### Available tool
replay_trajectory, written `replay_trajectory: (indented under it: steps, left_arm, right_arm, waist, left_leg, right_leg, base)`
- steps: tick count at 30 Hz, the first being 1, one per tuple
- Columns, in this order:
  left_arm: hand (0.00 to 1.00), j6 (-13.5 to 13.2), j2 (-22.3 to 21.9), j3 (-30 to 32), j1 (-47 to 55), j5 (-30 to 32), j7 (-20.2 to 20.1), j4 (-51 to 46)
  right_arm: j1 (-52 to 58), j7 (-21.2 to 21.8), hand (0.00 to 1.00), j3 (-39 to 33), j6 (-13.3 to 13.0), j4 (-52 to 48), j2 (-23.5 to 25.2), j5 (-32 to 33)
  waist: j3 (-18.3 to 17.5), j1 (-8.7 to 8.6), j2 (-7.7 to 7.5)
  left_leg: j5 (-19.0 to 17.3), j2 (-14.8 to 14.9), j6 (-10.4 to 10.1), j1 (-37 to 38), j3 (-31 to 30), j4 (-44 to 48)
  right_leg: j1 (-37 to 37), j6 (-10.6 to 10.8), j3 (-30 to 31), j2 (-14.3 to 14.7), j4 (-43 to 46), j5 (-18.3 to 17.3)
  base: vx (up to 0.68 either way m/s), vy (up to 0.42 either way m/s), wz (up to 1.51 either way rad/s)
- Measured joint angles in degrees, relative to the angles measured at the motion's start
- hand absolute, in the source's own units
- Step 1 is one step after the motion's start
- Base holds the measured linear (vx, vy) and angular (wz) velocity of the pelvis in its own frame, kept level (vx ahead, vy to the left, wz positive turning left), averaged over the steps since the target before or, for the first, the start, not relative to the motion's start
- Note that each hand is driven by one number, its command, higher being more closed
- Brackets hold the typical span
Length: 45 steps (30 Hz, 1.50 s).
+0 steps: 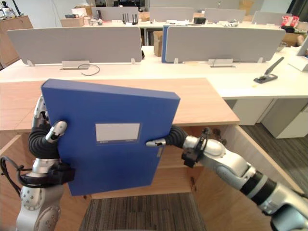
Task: Walk over to the cabinet, pick up the folder, carry it to the office cabinet, place the folder inside the office cabinet, then close the office cabinet door
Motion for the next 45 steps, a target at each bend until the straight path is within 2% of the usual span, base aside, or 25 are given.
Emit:
replay_trajectory:
  steps: [3,6,9,14,17,19,21,22,26,32,39,41,45]
  left_arm:
    - [0.00,-0.37,-0.46,0.13,-0.25,-7.73,-2.05,0.20]
    - [0.00,-1.11,-4.02,0.61,-0.89,-15.87,-4.55,1.71]
    - [0.00,-1.75,-6.07,1.46,-1.02,-19.91,-5.70,3.47]
    - [0.00,-1.83,-8.71,2.68,-1.11,-25.81,-8.69,8.83]
    - [0.00,-0.62,-9.22,3.92,-0.96,-28.21,-10.56,13.88]
    - [0.00,1.12,-9.13,4.26,-0.95,-29.34,-13.32,17.50]
    - [0.00,3.96,-8.98,3.52,-0.82,-29.73,-17.44,22.62]
    - [0.00,4.60,-8.93,3.29,-0.61,-29.72,-18.16,23.96]
    - [0.00,7.20,-6.68,1.15,2.95,-26.79,-20.91,31.10]
    - [0.00,8.80,-2.20,-3.27,3.79,-17.89,-24.53,40.33]
    - [0.00,9.13,0.77,-8.96,5.43,-5.01,-25.15,50.71]
    - [0.00,9.00,1.21,-10.38,6.01,0.61,-25.16,52.91]
    - [0.00,8.84,0.36,-9.71,5.98,2.47,-24.75,59.05]
  right_arm:
    - [3.33,0.59,1.00,-3.45,-0.03,-0.42,2.24,-2.92]
    - [7.30,1.03,1.00,-8.14,-0.02,-1.09,6.40,-7.88]
    - [8.52,1.00,1.00,-10.91,-0.05,-1.26,9.75,-10.98]
    - [10.16,0.37,1.00,-15.13,-0.09,-1.19,13.89,-11.58]
    - [11.12,0.19,1.00,-17.94,-0.20,-1.05,15.92,-12.32]
    - [11.25,-0.17,1.00,-19.91,-0.35,-1.01,16.77,-12.86]
    - [11.83,-0.52,1.00,-23.82,-1.70,-0.96,18.49,-12.84]
    - [11.99,-0.72,1.00,-24.75,-2.09,-0.96,18.82,-12.81]
    - [12.30,-1.46,1.00,-30.31,-3.57,-0.16,18.98,-12.93]
    - [12.29,-3.03,1.00,-32.62,-4.48,1.02,18.89,-12.89]
    - [12.26,-3.63,1.00,-32.65,-4.72,1.88,18.85,-13.05]
    - [12.22,-4.28,1.00,-32.65,-4.72,2.19,18.86,-13.36]
    - [12.21,-4.54,1.00,-32.65,-4.72,2.14,18.94,-13.56]
  waist:
    - [-0.02,-0.10,0.01]
    - [-0.02,-0.32,0.01]
    - [-0.03,-0.88,0.03]
    - [-0.01,-1.38,0.00]
    - [-0.01,-1.57,0.01]
    - [0.01,-1.76,-0.03]
    - [0.02,-1.85,-0.04]
    - [0.03,-1.93,-0.05]
    - [0.14,-2.93,-0.18]
    - [0.21,-3.17,-0.26]
    - [0.13,-3.48,-0.99]
    - [-0.03,-3.54,-1.21]
    - [-0.55,-3.52,-1.72]
  left_leg:
    - [0.05,0.00,0.04,-0.01,-0.02,0.00]
    - [0.10,-0.01,0.09,-0.01,-0.05,0.00]
    - [0.15,-0.01,0.12,0.00,-0.06,0.00]
    - [0.22,-0.04,0.20,0.00,-0.07,-0.01]
    - [0.25,-0.05,0.22,-0.01,-0.09,-0.01]
    - [0.27,-0.07,0.24,-0.01,-0.12,-0.02]
    - [0.28,-0.13,0.26,-0.03,-0.20,-0.02]
    - [0.28,-0.13,0.26,-0.03,-0.21,-0.02]
    - [0.28,-0.11,0.26,-0.11,-0.30,-0.04]
    - [0.27,-0.12,0.26,-0.40,-0.36,-0.04]
    - [0.28,0.12,0.26,-0.94,-0.41,-0.05]
    - [0.29,0.21,0.25,-0.93,-0.41,-0.05]
    - [0.36,0.46,0.16,-0.94,-0.40,-0.15]
  right_leg:
    - [0.00,0.01,-0.01,0.01,0.00,0.01]
    - [0.00,0.05,-0.02,0.01,0.02,0.03]
    - [0.00,0.09,-0.02,0.01,0.03,0.06]
    - [-0.01,0.17,-0.02,-0.03,0.04,0.11]
    - [-0.01,0.18,-0.02,-0.03,0.04,0.11]
    - [-0.01,0.18,-0.04,-0.05,0.04,0.11]
    - [0.00,0.19,-0.08,-0.10,0.03,0.11]
    - [0.00,0.19,-0.09,-0.10,0.03,0.11]
    - [-0.01,0.21,-0.18,-0.09,-0.06,0.10]
    - [-0.23,0.23,-0.20,-0.08,-0.12,0.11]
    - [-0.33,0.26,-0.22,0.07,-0.92,0.32]
    - [-0.28,0.18,-0.22,0.16,-1.02,0.38]
    - [-0.28,0.04,-0.22,0.39,-1.04,0.47]
  base:
    - [0.00,0.000,0.00]
    - [0.00,0.000,0.00]
    - [0.00,0.000,0.00]
    - [0.00,0.000,0.00]
    - [0.00,0.000,0.00]
    - [0.00,0.000,0.00]
    - [0.00,0.000,0.00]
    - [0.00,0.000,0.00]
    - [0.00,0.000,0.00]
    - [0.00,0.000,0.00]
    - [0.00,0.000,0.00]
    - [0.00,0.000,0.00]
    - [0.00,0.000,0.00]
